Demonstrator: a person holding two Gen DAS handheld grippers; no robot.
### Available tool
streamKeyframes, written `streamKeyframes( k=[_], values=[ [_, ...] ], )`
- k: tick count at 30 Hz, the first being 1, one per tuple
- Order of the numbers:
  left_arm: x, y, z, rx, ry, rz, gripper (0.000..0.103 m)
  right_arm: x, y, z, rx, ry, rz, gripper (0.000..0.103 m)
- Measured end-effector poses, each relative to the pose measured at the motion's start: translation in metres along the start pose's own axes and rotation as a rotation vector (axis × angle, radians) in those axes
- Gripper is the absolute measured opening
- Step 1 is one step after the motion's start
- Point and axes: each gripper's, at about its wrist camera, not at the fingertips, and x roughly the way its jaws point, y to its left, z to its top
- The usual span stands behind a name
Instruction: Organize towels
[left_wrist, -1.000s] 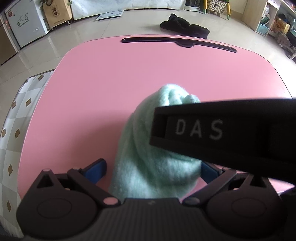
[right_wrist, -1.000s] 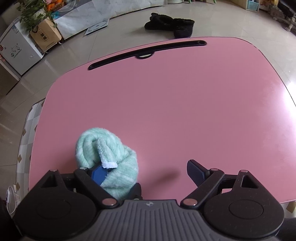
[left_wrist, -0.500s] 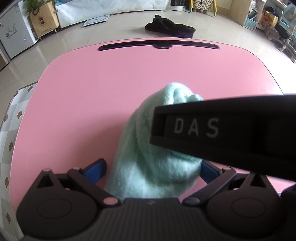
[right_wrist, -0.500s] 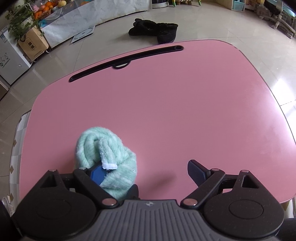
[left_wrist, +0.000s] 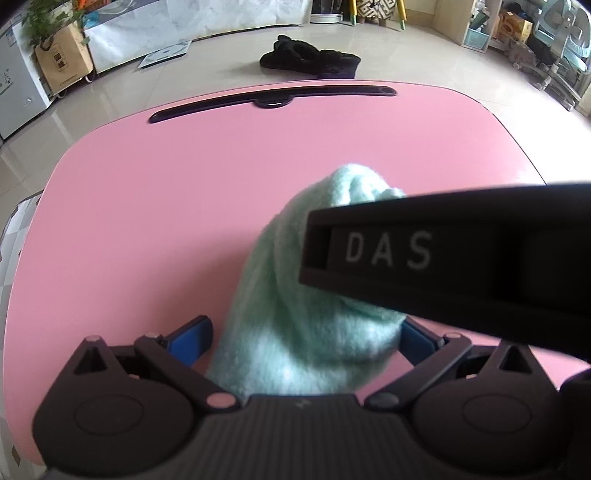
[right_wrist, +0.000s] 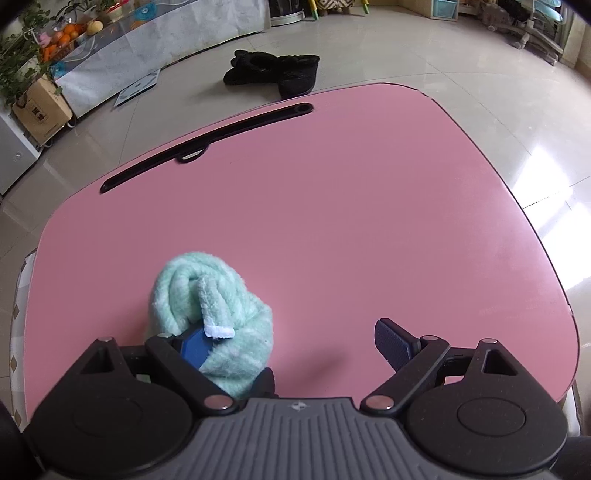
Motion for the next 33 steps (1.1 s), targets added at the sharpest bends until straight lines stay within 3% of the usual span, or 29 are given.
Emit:
streamKeyframes(
  k=[22,33],
  values=[
    [0.013,-0.042,0.018,0.092,-0.014,-0.044,0.103,-0.001,-0.047,0.013,0.111,-0.010,-0.045,0.091],
    [0.010,-0.044,0.011,0.121,-0.010,-0.057,0.103,-0.004,-0.053,0.007,0.138,0.003,-0.044,0.093]
  ],
)
